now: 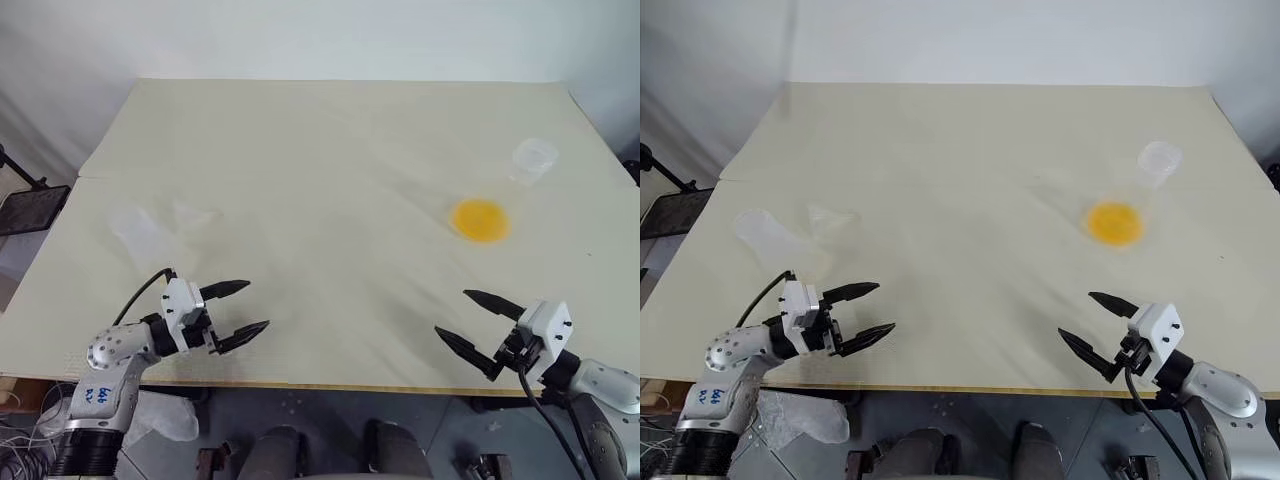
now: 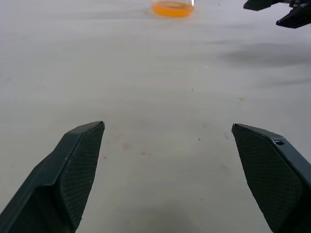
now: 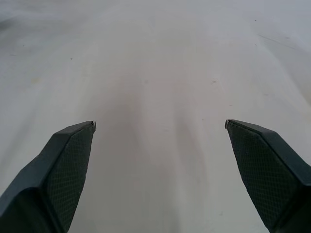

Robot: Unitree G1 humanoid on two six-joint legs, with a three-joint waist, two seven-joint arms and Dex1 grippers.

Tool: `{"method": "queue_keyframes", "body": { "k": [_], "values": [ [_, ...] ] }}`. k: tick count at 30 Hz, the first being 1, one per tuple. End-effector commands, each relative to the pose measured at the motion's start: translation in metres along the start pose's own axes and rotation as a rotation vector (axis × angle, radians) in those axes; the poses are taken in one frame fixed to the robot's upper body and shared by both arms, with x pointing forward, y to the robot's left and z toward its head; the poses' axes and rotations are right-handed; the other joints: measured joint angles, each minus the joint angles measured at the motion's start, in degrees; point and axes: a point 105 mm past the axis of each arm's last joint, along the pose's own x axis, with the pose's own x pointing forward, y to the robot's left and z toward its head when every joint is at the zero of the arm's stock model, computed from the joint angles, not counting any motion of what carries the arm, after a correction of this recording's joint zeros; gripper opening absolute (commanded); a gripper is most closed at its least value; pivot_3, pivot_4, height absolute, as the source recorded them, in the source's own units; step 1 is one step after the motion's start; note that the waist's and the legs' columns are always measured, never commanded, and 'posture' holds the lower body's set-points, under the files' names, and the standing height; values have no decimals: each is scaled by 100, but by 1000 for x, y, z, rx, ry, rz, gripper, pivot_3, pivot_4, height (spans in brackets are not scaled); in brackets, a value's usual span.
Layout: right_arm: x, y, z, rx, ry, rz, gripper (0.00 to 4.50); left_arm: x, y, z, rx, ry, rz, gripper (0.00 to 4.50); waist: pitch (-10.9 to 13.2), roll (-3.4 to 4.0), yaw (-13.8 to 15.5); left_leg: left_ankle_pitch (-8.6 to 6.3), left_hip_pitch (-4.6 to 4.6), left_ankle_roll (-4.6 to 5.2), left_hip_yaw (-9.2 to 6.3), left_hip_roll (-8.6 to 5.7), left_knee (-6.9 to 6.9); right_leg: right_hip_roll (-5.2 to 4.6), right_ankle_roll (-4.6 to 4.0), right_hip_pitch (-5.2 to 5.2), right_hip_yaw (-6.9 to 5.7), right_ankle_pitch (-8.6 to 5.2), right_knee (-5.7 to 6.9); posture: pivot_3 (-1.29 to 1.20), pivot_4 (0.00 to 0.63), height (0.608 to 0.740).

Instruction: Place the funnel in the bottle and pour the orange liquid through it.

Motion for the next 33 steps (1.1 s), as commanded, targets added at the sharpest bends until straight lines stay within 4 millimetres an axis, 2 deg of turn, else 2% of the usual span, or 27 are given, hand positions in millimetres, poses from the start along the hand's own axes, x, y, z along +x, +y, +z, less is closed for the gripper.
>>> {"method": "queue_keyframes", "body": {
  "k": [1,11,16,19,25,29,33],
  "values": [
    [-2,-2,10,-43,-15,-9,4500,1,1,10,10,-40,0,4466,0,0,-1,0,0,0,0,0,0,0,0,0,0,0,0,0,150,740],
    [8,-2,10,-34,-32,8,4500,5,13,11,-13,-8,106,4466,1,-1,-1,1,1,1,2,0,1,2,1,0,-2,1,2,0,150,740],
    [21,1,13,-20,-56,78,4500,-12,20,28,-22,-84,238,4466,6,-10,-16,1,1,1,2,1,1,2,1,0,0,1,3,0,150,740],
    [26,2,13,-19,-54,120,4500,-32,14,28,-17,-63,311,4466,8,-13,-32,0,2,-1,0,4,1,2,1,0,4,1,1,0,150,740],
    [44,-5,22,-23,-89,179,4500,-93,-7,23,-39,9,497,4466,22,-36,-73,-1,0,-2,0,9,2,-12,0,3,12,0,-12,0,150,740],
    [52,-6,27,-25,-105,224,4500,-133,-6,28,-42,8,678,4466,24,-39,13,-2,-2,-3,-5,8,5,-21,-2,6,13,-1,-35,0,150,740],
    [54,-7,28,-29,-110,242,4500,-157,1,31,-39,18,793,4466,25,-40,24,-5,-5,-7,-17,8,5,-23,-4,5,9,-2,-34,0,150,740]
  ]
}}
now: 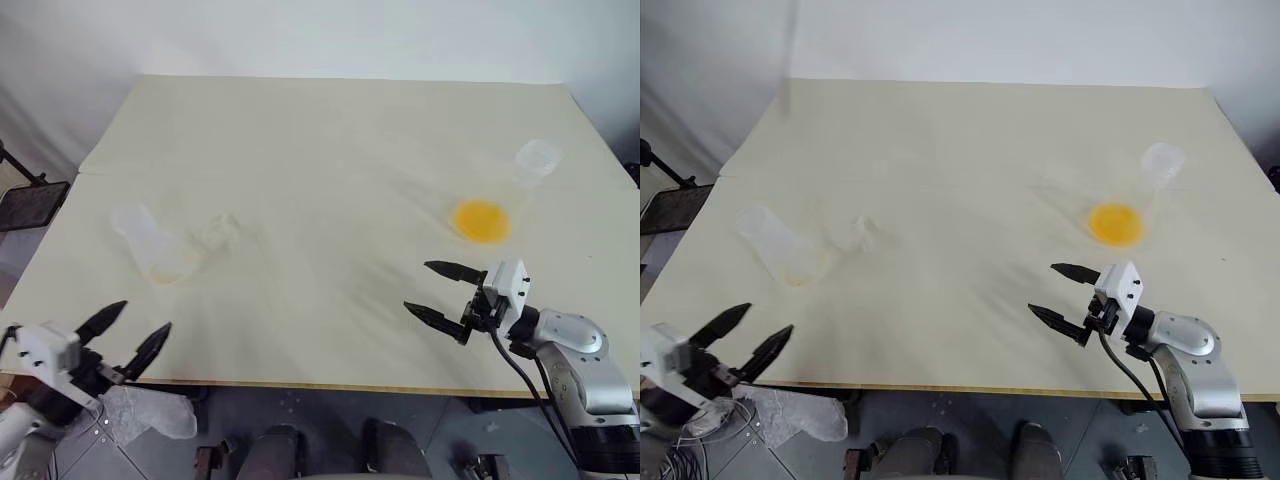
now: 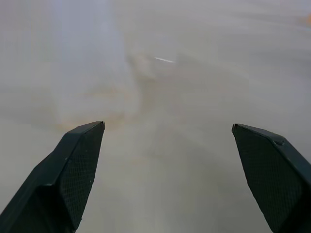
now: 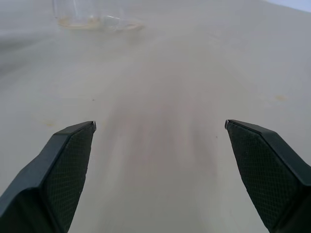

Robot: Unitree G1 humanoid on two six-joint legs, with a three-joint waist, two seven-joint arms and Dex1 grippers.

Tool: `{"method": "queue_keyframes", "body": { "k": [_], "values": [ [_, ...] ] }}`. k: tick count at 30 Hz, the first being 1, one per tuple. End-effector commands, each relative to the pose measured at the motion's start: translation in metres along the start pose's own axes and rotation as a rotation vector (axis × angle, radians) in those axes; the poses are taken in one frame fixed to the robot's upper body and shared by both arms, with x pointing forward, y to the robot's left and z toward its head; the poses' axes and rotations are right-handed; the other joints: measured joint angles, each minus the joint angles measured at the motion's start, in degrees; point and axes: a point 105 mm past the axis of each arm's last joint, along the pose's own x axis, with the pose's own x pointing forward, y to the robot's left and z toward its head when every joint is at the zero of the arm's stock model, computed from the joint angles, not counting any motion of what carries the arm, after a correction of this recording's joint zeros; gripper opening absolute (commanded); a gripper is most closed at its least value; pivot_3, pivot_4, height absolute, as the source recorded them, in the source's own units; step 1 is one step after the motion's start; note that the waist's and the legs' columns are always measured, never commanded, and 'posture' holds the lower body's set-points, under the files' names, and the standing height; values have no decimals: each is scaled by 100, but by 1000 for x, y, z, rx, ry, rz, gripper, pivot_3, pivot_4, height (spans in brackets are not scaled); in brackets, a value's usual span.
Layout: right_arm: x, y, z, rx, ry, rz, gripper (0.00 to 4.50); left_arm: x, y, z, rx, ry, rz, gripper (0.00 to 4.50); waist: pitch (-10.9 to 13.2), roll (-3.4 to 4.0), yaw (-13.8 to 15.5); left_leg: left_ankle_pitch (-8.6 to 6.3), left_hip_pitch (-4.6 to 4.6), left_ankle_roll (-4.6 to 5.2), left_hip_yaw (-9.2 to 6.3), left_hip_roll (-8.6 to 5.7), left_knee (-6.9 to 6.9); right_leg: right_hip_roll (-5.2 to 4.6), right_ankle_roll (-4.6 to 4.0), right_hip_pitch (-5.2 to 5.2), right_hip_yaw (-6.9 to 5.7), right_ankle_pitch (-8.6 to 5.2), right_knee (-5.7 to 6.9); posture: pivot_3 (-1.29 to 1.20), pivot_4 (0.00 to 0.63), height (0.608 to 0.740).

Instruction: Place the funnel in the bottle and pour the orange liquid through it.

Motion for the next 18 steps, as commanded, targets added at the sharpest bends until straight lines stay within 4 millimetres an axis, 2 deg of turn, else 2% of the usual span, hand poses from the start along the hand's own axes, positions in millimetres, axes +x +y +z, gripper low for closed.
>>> {"method": "queue_keyframes", "body": {
  "k": [1,5,9,15,18],
  "values": [
    [-1,-1,4,-10,-18,13,4500,-10,15,12,25,-25,75,4466,0,0,-18,-1,0,-1,0,0,0,0,0,0,0,0,0,0,150,740],
    [-1,0,2,-9,-18,15,4500,-1,28,16,37,-30,80,4466,0,0,-27,-1,0,-1,4,0,0,4,0,0,0,0,9,0,150,740],
    [-1,1,0,-11,-20,-1,4500,28,44,28,-6,-95,76,4466,0,0,-12,1,1,0,0,0,0,11,0,-2,-5,0,24,0,150,740],
    [-6,4,-3,-9,-10,-32,4500,59,53,34,0,-120,31,4466,-1,-1,-48,-2,0,2,1,-12,0,20,3,-7,-12,2,38,0,150,740],
    [-10,6,-4,-7,-9,-54,4500,75,49,38,1,-128,-24,4466,-1,-1,-52,-2,0,1,5,-10,-2,26,3,-9,-27,2,41,0,150,740]
  ]
}}
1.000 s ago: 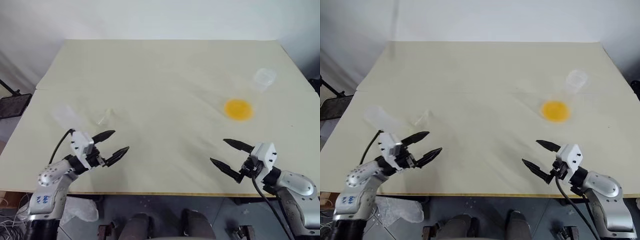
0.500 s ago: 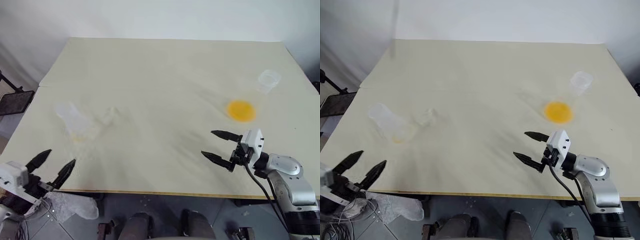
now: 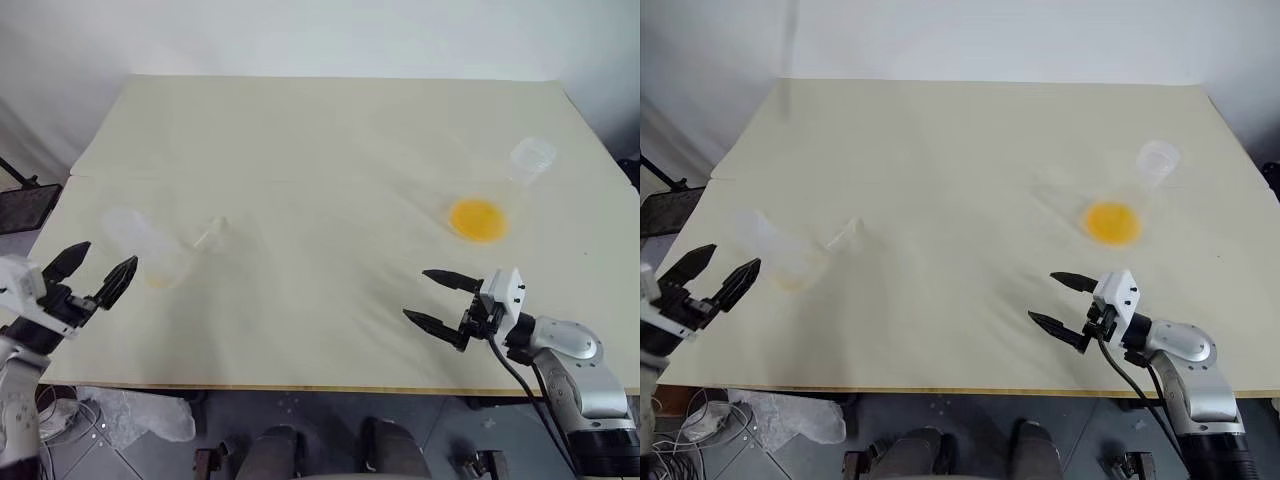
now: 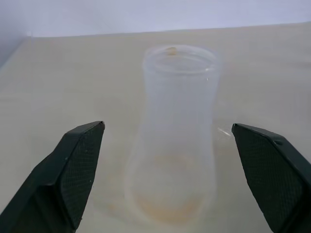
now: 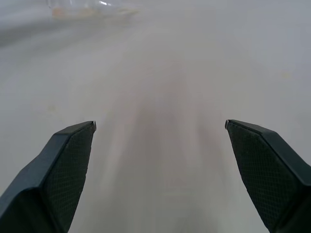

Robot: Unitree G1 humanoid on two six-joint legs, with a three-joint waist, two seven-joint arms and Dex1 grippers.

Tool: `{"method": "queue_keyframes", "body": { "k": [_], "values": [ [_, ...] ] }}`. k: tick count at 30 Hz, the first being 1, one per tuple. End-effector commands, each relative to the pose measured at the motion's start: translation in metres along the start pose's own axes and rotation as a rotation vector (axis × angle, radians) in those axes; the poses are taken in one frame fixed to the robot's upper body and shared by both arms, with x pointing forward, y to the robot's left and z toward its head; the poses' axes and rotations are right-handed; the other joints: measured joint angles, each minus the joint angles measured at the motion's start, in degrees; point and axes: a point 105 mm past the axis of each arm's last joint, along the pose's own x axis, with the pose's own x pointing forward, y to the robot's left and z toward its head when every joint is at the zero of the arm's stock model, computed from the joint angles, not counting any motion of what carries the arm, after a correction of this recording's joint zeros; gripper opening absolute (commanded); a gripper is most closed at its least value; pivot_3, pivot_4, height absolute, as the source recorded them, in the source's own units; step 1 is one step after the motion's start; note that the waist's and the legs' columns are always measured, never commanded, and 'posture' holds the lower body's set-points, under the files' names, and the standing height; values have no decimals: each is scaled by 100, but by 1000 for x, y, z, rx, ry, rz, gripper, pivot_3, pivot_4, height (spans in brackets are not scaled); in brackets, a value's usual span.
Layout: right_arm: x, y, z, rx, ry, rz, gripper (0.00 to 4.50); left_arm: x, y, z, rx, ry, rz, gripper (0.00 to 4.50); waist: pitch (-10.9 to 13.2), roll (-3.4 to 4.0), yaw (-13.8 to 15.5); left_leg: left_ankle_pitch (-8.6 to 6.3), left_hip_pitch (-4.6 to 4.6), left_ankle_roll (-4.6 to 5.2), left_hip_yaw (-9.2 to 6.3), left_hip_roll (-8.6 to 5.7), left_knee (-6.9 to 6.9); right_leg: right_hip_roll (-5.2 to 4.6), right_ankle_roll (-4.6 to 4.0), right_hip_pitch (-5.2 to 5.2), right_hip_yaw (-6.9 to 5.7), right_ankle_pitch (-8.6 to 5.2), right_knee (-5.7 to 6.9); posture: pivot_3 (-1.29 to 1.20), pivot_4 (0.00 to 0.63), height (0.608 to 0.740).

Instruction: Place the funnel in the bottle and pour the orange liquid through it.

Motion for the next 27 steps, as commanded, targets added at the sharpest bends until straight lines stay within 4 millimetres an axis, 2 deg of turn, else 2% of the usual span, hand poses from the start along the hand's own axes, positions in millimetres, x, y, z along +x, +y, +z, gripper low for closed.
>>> {"method": "queue_keyframes", "body": {
  "k": [1,5,11,14,19,21,27],
  "values": [
    [-3,2,13,-51,-36,-26,4500,11,-2,7,33,-12,-45,4466,0,0,6,0,0,0,0,1,0,1,0,0,-2,0,-1,0,150,740],
    [-5,4,13,-50,-38,-38,4500,17,-2,7,35,-6,-63,4466,0,0,-9,1,5,2,18,4,1,4,2,0,-5,1,-1,0,150,740],
    [-8,5,12,-53,-29,-51,4500,29,10,13,51,-8,-53,4466,0,-1,13,3,8,2,21,7,3,7,2,0,-5,1,4,0,150,740],
    [-9,4,12,-55,-33,-61,4500,29,9,13,58,7,-75,3863,0,-1,11,2,7,2,20,5,3,5,3,-2,-4,2,3,0,150,740],
    [-10,4,11,-56,-34,-67,4500,30,7,14,60,11,-120,2274,0,-1,9,2,7,1,21,6,3,6,3,-2,-5,2,4,0,150,740],
    [-10,3,11,-57,-34,-70,4500,31,8,14,67,21,-121,2213,0,-1,8,3,7,2,22,6,3,6,3,-2,-4,2,3,0,150,740],
    [-12,1,11,-63,-35,-81,4500,35,8,32,118,-6,-200,2213,1,-1,9,3,6,2,21,6,3,6,3,-3,-5,2,5,0,150,740]
  ]
}}
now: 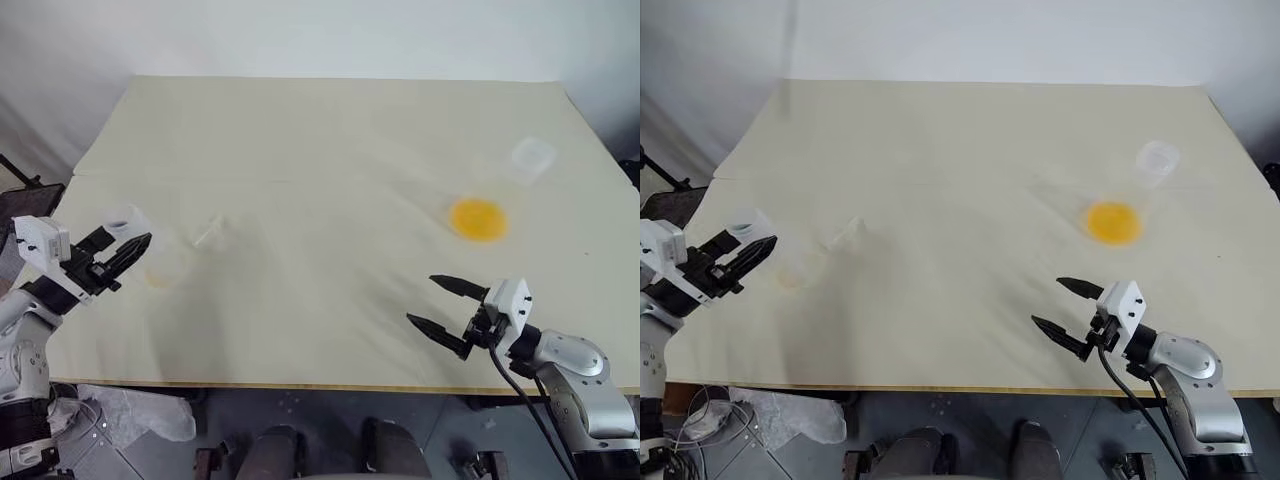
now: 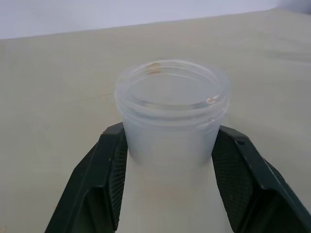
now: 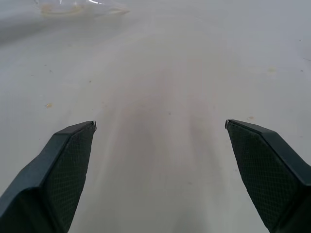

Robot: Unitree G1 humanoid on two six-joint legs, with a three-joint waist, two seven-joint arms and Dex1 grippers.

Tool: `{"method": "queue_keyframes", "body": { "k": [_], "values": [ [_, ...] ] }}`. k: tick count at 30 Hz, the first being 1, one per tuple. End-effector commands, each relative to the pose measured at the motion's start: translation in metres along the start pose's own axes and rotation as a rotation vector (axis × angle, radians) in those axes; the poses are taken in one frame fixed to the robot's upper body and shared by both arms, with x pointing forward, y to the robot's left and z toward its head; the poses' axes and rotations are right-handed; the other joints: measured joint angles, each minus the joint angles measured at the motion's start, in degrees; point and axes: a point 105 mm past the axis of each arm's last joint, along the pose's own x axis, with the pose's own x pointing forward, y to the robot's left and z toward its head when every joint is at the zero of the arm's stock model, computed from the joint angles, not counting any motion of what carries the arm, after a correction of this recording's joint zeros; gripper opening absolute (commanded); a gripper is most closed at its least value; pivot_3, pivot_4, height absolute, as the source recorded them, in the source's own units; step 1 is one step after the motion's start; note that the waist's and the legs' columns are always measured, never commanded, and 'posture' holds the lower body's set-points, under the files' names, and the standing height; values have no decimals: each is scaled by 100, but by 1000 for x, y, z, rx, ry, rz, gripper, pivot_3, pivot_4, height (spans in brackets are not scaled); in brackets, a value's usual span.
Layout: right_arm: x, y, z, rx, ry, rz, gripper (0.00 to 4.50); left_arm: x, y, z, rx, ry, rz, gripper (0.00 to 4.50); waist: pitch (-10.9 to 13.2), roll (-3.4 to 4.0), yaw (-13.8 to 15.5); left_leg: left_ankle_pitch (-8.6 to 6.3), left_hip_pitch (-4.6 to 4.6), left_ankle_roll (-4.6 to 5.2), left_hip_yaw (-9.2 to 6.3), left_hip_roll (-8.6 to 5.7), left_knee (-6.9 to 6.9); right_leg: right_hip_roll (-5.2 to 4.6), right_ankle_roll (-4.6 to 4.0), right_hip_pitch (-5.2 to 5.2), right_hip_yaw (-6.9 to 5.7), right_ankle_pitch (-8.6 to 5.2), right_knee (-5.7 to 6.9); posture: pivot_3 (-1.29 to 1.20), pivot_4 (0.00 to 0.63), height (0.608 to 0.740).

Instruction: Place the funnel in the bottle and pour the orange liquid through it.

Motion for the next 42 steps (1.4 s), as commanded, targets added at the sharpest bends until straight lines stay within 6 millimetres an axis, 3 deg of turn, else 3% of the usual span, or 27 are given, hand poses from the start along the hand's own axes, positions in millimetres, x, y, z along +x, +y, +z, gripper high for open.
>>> {"method": "queue_keyframes", "body": {
  "k": [1,8,14,18,22,27,34,42],
  "values": [
    [-6,-6,11,-43,-30,-29,4500,2,-3,30,94,-55,-88,2213,0,0,-2,0,0,0,0,-1,0,0,0,0,0,0,0,0,150,740],
    [-15,-7,16,-43,-21,-14,4500,25,-23,63,166,-72,-298,2213,2,-3,8,1,-1,1,1,-2,2,-1,0,0,-3,0,1,0,150,740],
    [-23,-9,20,-44,-10,-9,4500,61,-60,83,197,-104,-516,2213,4,-6,12,2,-3,4,2,-4,3,0,2,0,-7,1,5,0,150,740],
    [-31,-6,25,-39,-21,17,4500,91,-102,79,182,-140,-701,2213,4,-6,31,4,-4,7,1,-8,6,0,6,2,-10,3,8,0,150,740],
    [-35,-8,28,-40,-28,8,4500,114,-129,79,170,-203,-789,2213,11,-18,13,7,-5,12,11,-9,10,1,11,4,-8,6,5,0,150,740],
    [-44,-13,44,-22,-99,-72,4500,151,-191,73,148,-250,-973,2213,16,-26,78,9,-13,16,11,-11,18,3,15,4,-10,8,3,0,150,740],
    [-54,-8,52,-8,-126,-127,4500,167,-229,54,192,-233,-1097,2213,18,-30,36,9,-17,18,17,-9,21,5,20,3,-10,11,-1,0,150,740],
    [-60,1,49,-19,-115,-181,4500,184,-251,47,251,-221,-1101,2213,19,-32,73,12,-18,22,18,-12,23,2,20,4,-7,11,-3,0,150,740]
  ]
}}
